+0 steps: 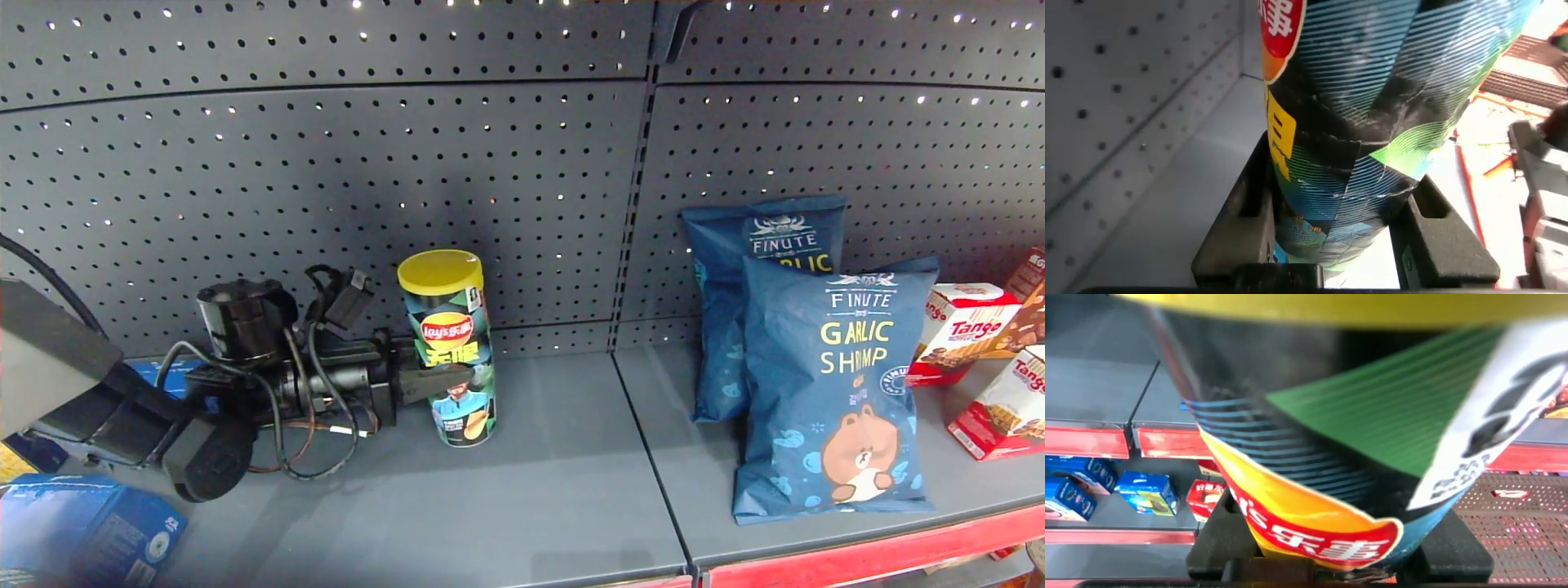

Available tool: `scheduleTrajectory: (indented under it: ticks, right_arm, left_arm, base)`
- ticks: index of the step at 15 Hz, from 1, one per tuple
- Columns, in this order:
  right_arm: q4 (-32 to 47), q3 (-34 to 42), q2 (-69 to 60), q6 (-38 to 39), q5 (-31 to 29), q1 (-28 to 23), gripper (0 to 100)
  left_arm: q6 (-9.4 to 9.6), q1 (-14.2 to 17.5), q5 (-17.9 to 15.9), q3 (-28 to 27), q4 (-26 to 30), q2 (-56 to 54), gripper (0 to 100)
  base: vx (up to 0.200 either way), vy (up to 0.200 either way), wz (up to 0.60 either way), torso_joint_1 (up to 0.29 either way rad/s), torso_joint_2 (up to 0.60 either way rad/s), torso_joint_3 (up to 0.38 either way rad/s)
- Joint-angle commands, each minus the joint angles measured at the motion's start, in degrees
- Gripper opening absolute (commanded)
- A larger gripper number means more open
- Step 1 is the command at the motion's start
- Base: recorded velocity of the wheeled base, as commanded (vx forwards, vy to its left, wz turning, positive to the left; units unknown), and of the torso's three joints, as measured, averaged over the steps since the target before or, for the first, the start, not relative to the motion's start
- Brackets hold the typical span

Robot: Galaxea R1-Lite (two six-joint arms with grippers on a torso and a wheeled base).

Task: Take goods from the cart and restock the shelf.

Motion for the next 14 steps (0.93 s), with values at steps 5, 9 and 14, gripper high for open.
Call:
scheduleTrajectory:
  ticks: [5, 9, 14]
  right_arm:
    - [-0.08, 0.25, -0.01, -0.02, -0.60, 0.08, 0]
    - [-0.08, 0.25, -0.18, -0.02, -1.92, 0.00, 0]
    - [-0.08, 0.60, -0.27, -0.02, -2.01, 0.00, 0]
  left_arm:
    - [0.17, -0.25, 0.09, 16.30, -7.47, -11.46, 0]
    - [0.08, -0.69, 1.23, 32.21, -22.76, -12.87, 0]
    - [0.43, -2.62, 2.55, 36.17, -26.37, -12.25, 0]
  base:
    - [0.000, 0.000, 0.00, 0.000, 0.00, 0.000]
    - [0.000, 0.000, 0.00, 0.000, 0.00, 0.000]
    - [0.000, 0.000, 0.00, 0.000, 0.00, 0.000]
